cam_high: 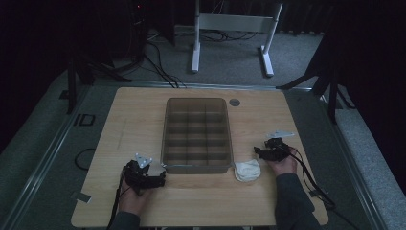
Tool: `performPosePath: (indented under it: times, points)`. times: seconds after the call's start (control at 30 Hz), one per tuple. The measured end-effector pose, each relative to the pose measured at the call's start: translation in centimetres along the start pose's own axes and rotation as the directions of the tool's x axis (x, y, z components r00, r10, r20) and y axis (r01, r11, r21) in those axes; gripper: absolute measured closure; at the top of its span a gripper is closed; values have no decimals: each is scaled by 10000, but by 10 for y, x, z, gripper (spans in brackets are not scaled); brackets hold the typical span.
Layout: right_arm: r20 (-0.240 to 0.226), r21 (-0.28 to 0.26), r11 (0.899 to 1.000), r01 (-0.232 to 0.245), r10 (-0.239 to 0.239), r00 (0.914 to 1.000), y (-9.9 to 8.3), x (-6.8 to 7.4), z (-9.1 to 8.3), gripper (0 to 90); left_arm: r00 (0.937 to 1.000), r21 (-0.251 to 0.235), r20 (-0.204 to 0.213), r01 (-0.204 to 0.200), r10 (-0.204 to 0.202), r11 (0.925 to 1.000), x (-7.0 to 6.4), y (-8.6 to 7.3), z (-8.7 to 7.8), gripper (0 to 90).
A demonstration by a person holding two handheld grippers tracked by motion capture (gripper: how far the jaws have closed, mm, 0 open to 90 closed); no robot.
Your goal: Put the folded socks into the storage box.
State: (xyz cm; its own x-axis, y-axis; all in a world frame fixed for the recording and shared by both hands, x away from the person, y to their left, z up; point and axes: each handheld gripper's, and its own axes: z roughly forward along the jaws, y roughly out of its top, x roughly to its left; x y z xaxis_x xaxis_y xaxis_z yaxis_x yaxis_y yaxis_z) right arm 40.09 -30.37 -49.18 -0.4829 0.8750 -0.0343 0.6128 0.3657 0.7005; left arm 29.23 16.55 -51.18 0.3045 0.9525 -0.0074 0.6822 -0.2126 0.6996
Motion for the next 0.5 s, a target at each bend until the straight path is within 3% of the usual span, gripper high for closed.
performPosePath:
  times: [0.5]
  points:
    - [-45, -117, 9995, 305, -305, 9995, 7, 0, -13, 408, 10000, -7, 4, -1, 2, 10000, 0, 0, 0, 10]
